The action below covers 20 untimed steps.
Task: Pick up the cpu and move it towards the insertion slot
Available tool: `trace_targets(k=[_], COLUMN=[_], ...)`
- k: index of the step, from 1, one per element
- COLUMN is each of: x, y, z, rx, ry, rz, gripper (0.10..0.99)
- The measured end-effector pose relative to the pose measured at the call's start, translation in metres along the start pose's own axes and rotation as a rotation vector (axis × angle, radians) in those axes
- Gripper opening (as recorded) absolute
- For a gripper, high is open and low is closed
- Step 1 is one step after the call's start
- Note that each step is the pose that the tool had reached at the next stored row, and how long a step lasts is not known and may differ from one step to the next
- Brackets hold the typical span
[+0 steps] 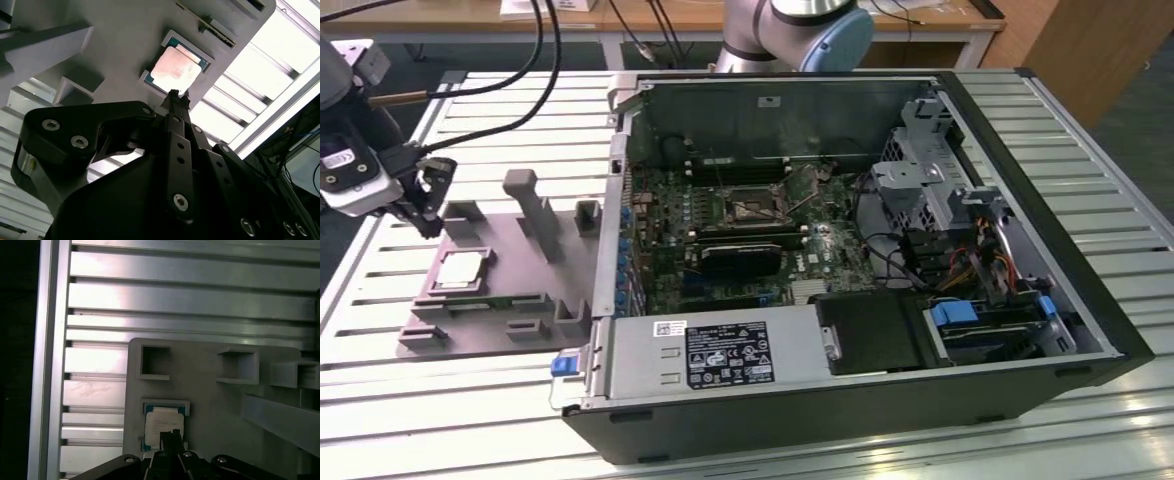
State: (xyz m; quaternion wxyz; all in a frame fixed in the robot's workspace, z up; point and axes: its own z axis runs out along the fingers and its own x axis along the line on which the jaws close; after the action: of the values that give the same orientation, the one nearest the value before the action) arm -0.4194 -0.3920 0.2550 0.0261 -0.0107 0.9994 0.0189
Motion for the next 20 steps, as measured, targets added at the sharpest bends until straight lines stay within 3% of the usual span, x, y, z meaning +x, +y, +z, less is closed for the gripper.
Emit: trace_targets(k=[20], x=[0.0004], y=[-0.0068], z=[0.0362], rx=[0.000], ry=[-0.0012], rz=[0.000], gripper=[0.102])
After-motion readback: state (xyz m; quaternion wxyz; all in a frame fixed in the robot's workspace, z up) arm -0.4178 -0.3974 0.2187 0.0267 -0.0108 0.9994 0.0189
